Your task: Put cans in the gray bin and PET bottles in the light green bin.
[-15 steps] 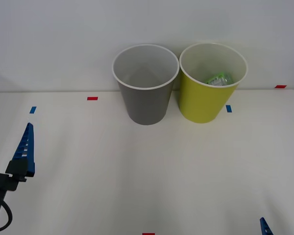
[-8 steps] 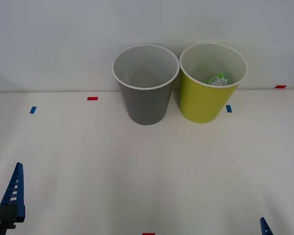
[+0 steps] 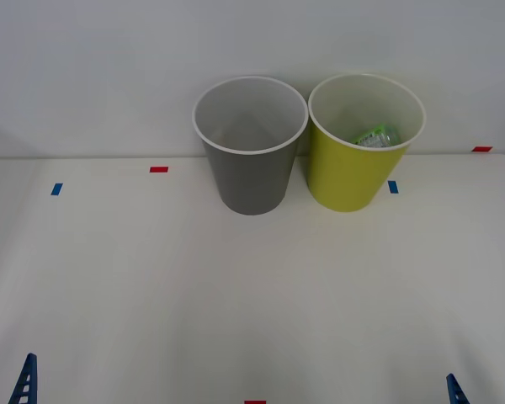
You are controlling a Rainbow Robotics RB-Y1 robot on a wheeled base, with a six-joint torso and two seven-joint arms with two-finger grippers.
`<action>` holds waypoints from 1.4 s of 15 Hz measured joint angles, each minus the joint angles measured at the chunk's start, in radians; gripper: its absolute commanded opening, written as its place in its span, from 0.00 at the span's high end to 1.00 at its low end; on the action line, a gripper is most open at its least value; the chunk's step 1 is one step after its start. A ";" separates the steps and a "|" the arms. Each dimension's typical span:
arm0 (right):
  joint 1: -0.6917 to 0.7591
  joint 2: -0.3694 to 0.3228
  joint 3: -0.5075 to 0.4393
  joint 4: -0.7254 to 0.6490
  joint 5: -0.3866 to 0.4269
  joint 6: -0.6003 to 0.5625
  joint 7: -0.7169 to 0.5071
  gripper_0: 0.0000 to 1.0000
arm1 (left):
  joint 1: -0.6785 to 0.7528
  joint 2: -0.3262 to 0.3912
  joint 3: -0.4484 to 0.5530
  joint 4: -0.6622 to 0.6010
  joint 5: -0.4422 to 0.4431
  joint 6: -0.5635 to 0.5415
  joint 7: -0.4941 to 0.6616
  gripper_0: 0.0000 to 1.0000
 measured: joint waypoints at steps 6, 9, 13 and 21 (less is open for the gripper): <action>0.000 0.000 0.000 0.000 0.000 0.000 0.000 0.00 | 0.021 0.023 -0.056 0.111 0.015 -0.068 0.011 0.00; 0.000 0.000 0.000 0.000 0.000 0.000 0.000 0.00 | 0.021 0.027 -0.051 0.112 0.023 -0.123 0.016 0.00; 0.000 0.000 0.000 0.000 0.000 0.000 0.000 0.00 | 0.021 0.027 -0.050 0.113 0.023 -0.126 0.016 0.00; 0.000 0.000 0.000 0.000 0.000 0.000 0.000 0.00 | 0.021 0.027 -0.050 0.113 0.023 -0.126 0.016 0.00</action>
